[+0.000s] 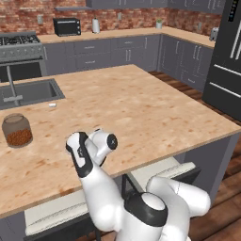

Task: Open the cabinet directly in front. Then move the beer and the mug to the dining counter with the jar on it.

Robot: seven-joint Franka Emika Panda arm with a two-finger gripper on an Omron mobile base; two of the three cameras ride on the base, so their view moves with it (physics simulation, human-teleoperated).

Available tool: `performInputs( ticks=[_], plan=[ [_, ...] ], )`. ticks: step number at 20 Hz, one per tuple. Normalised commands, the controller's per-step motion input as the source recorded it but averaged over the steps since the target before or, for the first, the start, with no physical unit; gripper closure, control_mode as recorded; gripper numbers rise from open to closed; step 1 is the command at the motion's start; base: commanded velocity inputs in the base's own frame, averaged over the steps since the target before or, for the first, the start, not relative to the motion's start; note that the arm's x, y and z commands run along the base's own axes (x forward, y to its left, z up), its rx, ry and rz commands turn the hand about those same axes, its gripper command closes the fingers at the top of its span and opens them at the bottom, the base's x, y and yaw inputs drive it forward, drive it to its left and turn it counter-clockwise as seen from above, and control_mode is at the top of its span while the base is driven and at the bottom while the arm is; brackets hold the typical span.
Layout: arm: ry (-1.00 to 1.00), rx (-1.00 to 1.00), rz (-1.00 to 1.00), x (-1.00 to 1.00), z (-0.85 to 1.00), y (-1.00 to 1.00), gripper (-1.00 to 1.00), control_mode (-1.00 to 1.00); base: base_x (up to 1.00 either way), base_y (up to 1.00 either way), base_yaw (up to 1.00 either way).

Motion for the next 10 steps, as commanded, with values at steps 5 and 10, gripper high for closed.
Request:
performInputs(
  ticks=[5, 10],
  plan=[
    [0.0, 0.0, -0.04, 0.12, 0.01, 0.06, -1.0, -1.0, 0.0, 0.0, 0.0],
    [0.05, 0.0, -0.11, 0.15, 0.53, 0.14, -1.0, -1.0, 0.0, 0.0, 0.0]
  ],
)
